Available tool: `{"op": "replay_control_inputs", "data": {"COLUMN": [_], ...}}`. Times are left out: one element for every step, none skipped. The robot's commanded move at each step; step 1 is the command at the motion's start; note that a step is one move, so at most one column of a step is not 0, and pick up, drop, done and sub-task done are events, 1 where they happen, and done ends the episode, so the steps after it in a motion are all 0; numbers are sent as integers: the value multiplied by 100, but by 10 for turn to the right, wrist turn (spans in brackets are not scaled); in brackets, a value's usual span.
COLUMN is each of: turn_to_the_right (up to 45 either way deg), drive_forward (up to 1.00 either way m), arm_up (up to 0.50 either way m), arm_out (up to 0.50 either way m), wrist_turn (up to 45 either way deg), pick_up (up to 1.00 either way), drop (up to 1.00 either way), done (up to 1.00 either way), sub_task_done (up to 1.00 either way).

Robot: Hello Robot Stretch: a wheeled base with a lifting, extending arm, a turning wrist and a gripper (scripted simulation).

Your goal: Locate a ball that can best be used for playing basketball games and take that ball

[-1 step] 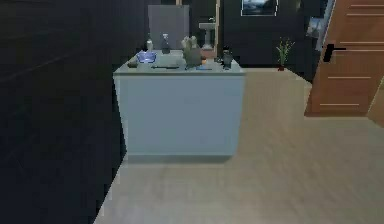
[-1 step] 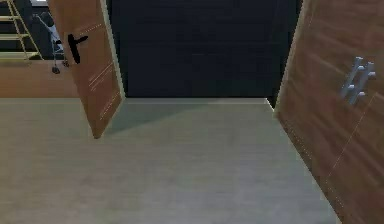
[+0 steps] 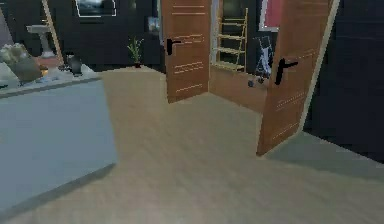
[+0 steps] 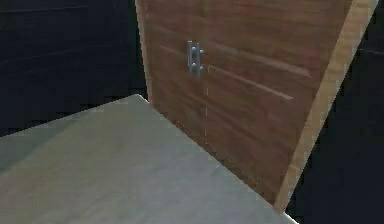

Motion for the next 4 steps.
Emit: {"op": "replay_control_inputs", "data": {"turn_to_the_right": [0, 60, 0, -90], "drive_forward": [100, 0, 55, 0], "arm_up": [0, 0, 0, 0], "arm_out": [0, 0, 0, 0], "wrist_turn": [0, 0, 0, 0], "pick_up": [0, 0, 0, 0], "drop": [0, 0, 0, 0], "done": [0, 0, 0, 0], "sub_task_done": [0, 0, 0, 0]}}
